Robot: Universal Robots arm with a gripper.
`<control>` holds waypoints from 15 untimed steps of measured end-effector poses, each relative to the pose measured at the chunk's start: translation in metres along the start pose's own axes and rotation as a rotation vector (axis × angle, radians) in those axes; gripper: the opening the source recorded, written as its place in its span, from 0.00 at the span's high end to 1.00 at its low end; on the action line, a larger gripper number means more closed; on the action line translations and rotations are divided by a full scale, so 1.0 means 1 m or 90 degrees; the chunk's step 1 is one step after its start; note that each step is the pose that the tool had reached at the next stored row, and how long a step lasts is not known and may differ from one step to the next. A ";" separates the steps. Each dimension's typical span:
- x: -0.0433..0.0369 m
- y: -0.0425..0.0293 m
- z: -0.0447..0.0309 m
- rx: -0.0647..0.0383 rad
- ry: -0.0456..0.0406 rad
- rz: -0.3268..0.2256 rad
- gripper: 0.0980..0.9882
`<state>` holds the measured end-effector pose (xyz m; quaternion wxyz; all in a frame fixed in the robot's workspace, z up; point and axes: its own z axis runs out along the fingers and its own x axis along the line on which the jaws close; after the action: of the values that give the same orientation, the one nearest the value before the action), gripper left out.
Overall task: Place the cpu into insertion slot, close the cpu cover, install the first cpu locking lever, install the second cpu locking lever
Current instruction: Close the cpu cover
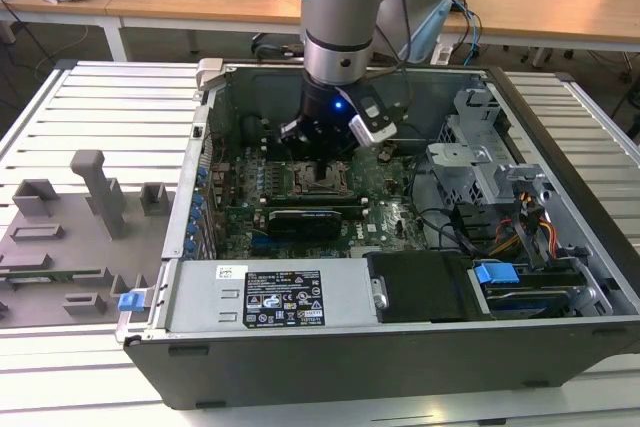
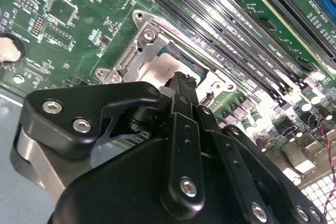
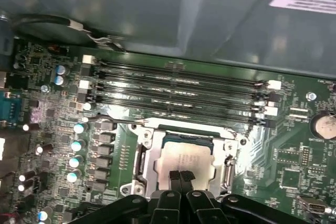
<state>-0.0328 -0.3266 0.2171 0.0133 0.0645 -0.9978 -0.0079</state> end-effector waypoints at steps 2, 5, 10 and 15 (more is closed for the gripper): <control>-0.0009 -0.0001 -0.0002 0.000 0.0010 0.000 0.99; -0.0010 0.0007 -0.0056 0.000 0.0010 0.000 0.99; -0.0005 0.0015 -0.0272 0.003 0.0003 0.000 0.99; -0.0003 0.0016 -0.0329 0.004 -0.0001 0.000 0.99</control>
<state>-0.0318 -0.3254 0.2500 0.0131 0.0644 -0.9978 -0.0048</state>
